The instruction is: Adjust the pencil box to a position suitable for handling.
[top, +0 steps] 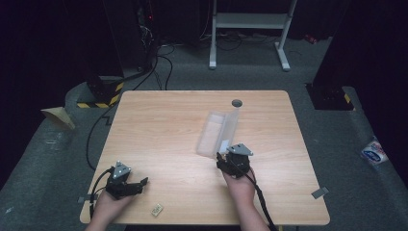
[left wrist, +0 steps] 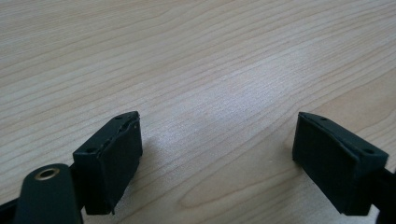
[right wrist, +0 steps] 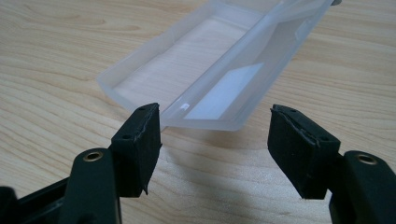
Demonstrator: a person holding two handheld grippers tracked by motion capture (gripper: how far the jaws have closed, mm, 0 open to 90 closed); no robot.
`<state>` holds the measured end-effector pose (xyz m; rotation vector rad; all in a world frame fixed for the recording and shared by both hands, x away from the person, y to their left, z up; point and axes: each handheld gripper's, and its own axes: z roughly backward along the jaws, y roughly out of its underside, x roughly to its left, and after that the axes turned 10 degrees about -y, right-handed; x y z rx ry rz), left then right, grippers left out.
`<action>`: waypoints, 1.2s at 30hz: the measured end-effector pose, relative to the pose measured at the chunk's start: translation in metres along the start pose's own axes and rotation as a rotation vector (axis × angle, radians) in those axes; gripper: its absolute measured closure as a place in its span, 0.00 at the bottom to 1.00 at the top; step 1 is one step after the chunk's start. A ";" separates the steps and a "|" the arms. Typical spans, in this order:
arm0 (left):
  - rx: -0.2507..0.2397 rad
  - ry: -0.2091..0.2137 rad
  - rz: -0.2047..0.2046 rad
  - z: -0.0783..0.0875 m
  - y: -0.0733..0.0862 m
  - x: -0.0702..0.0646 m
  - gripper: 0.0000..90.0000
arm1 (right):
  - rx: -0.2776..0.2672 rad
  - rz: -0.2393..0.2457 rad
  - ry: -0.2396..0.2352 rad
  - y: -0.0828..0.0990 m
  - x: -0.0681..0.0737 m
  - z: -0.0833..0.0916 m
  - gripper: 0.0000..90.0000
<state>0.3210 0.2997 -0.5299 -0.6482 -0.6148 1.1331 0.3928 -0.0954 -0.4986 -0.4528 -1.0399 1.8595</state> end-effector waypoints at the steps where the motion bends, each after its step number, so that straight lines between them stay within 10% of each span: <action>1: 0.000 0.000 0.000 0.000 0.000 0.000 0.18 | 0.001 0.000 0.004 0.001 0.000 -0.001 0.38; 22: 0.002 0.003 -0.004 0.001 0.000 0.000 0.18 | -0.016 -0.018 0.058 0.001 -0.015 0.006 0.37; 36: 0.002 0.003 -0.003 0.000 0.000 0.000 0.18 | -0.041 -0.082 0.102 0.005 -0.051 0.024 0.36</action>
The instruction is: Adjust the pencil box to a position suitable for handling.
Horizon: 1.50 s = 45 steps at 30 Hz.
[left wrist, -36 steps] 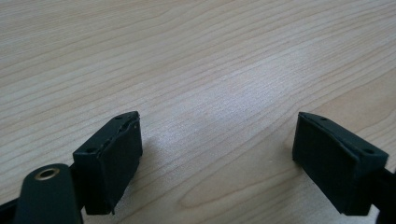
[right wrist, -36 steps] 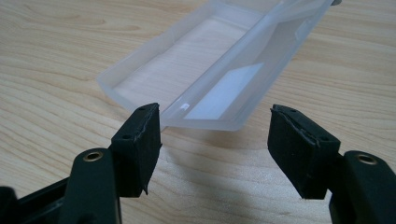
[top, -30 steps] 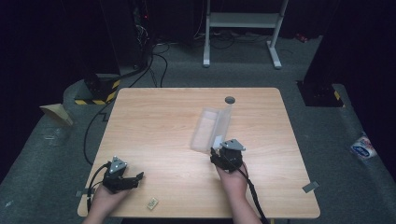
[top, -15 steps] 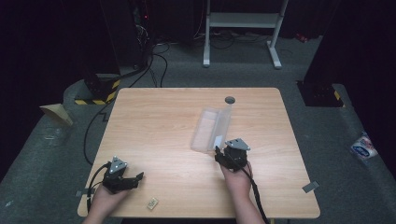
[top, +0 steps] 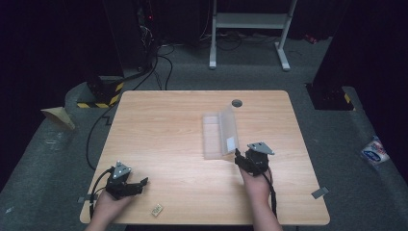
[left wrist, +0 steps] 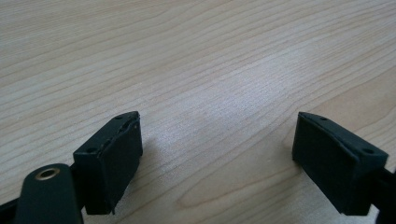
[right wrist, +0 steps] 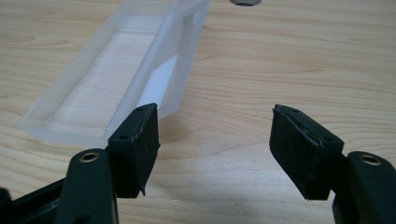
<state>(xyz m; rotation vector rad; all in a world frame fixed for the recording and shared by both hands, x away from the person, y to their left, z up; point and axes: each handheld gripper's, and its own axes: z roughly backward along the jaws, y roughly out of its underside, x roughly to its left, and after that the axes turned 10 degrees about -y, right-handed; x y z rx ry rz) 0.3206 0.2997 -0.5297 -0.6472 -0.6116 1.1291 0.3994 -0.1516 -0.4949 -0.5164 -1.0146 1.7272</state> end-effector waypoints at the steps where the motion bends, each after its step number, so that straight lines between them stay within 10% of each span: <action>1: 0.000 0.000 0.000 0.000 0.000 0.000 0.18 | -0.001 0.000 0.004 0.000 -0.003 0.001 0.36; 14: 0.000 -0.001 0.001 0.000 0.000 0.000 0.18 | -0.019 -0.026 0.041 -0.008 -0.030 0.019 0.39; 21: 0.000 -0.002 0.003 0.000 0.000 0.000 0.18 | -0.062 0.025 -0.109 -0.013 0.014 0.022 0.45; 28: 0.000 -0.001 0.001 0.000 0.000 0.000 0.18 | 0.040 0.080 -0.242 -0.006 0.070 -0.024 0.56; 35: 0.000 0.000 0.001 0.000 0.000 0.000 0.18 | 0.106 0.058 -0.249 -0.005 0.084 -0.061 0.69; 45: -0.001 0.001 -0.002 0.000 0.000 0.000 0.18 | 0.156 0.100 -0.236 -0.003 0.087 -0.069 0.92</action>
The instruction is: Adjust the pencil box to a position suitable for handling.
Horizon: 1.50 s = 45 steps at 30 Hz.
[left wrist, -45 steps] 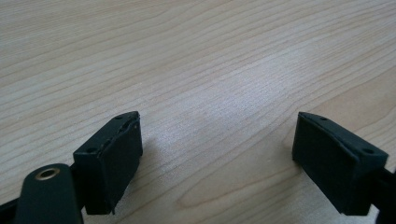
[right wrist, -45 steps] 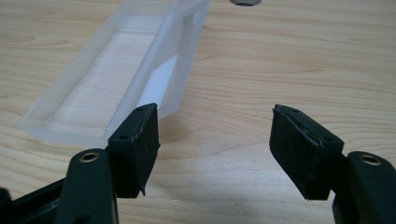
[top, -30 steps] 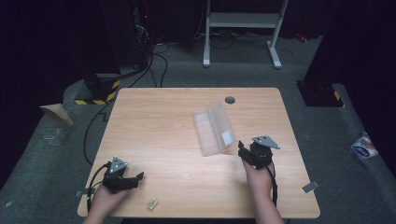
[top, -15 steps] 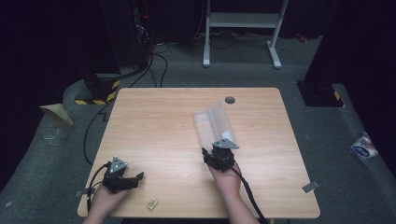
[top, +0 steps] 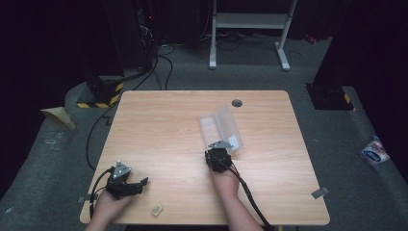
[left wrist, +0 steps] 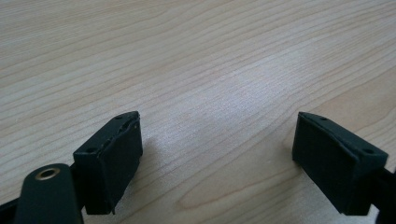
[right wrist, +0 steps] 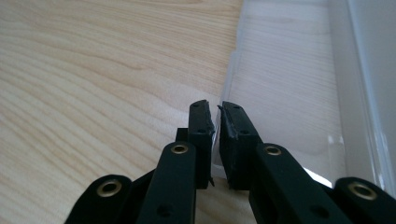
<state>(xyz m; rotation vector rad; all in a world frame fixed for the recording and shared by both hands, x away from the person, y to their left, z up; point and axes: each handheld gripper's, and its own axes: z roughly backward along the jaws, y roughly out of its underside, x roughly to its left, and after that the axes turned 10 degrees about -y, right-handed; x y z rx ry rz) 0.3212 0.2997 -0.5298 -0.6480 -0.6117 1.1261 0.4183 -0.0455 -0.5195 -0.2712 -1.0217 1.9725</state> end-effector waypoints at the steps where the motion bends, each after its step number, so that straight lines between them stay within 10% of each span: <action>1: 0.000 0.000 0.000 0.000 0.000 0.000 0.18 | 0.000 0.000 0.000 0.000 0.000 0.000 0.92; 15: -0.001 0.000 0.000 0.000 0.000 0.000 0.18 | 0.000 0.086 -0.044 0.044 0.007 0.052 0.91; 25: 0.000 -0.002 0.002 0.000 0.000 0.000 0.18 | -0.045 0.071 -0.081 0.065 0.009 0.083 0.72; 45: -0.001 -0.002 0.001 0.000 0.000 0.000 0.18 | -0.095 -0.071 0.093 0.061 -0.025 0.085 0.56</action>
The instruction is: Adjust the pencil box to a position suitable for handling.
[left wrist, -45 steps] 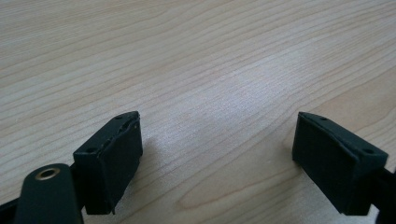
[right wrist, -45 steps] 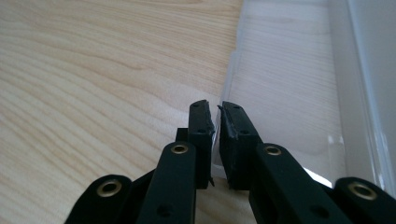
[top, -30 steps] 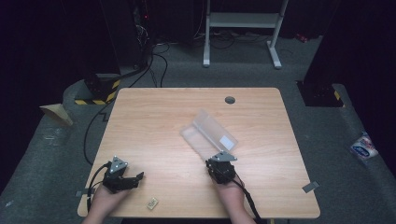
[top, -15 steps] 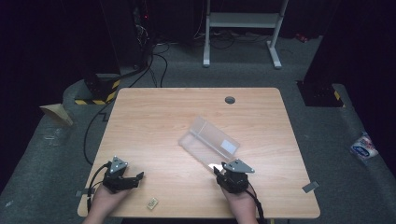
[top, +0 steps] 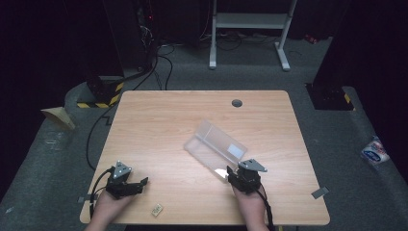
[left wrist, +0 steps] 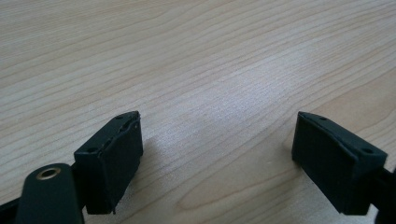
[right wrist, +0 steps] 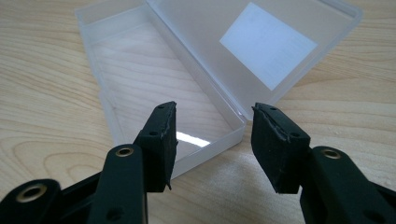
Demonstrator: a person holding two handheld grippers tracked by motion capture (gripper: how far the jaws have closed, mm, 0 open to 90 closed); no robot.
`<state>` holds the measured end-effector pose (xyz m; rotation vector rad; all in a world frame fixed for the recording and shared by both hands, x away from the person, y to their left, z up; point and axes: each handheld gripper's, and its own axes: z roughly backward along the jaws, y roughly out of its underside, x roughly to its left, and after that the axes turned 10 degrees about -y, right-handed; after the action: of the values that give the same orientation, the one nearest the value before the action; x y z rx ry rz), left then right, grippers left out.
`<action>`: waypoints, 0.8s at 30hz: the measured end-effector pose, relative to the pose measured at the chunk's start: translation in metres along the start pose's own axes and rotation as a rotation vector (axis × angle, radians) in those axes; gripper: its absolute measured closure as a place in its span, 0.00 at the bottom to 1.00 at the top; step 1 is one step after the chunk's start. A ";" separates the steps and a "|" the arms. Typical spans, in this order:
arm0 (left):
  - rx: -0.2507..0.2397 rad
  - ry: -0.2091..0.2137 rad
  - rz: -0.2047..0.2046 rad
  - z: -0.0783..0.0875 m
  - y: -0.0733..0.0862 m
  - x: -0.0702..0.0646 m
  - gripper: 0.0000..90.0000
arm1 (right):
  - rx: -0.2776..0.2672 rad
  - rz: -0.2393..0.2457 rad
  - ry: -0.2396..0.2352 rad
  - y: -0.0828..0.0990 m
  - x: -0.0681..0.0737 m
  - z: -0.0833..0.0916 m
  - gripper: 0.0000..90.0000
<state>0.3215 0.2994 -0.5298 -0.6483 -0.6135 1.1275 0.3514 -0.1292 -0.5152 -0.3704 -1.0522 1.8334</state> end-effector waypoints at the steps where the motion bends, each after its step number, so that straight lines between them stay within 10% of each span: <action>1: 0.000 0.000 0.000 0.000 0.000 0.000 0.18 | 0.009 -0.002 0.006 0.000 0.000 -0.001 0.56; 24: -0.005 -0.002 0.006 0.000 0.000 0.000 0.19 | 0.062 0.007 0.095 -0.011 -0.031 -0.012 0.58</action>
<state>0.3215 0.2992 -0.5300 -0.6539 -0.6168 1.1329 0.3810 -0.1472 -0.5188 -0.4197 -0.9280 1.8321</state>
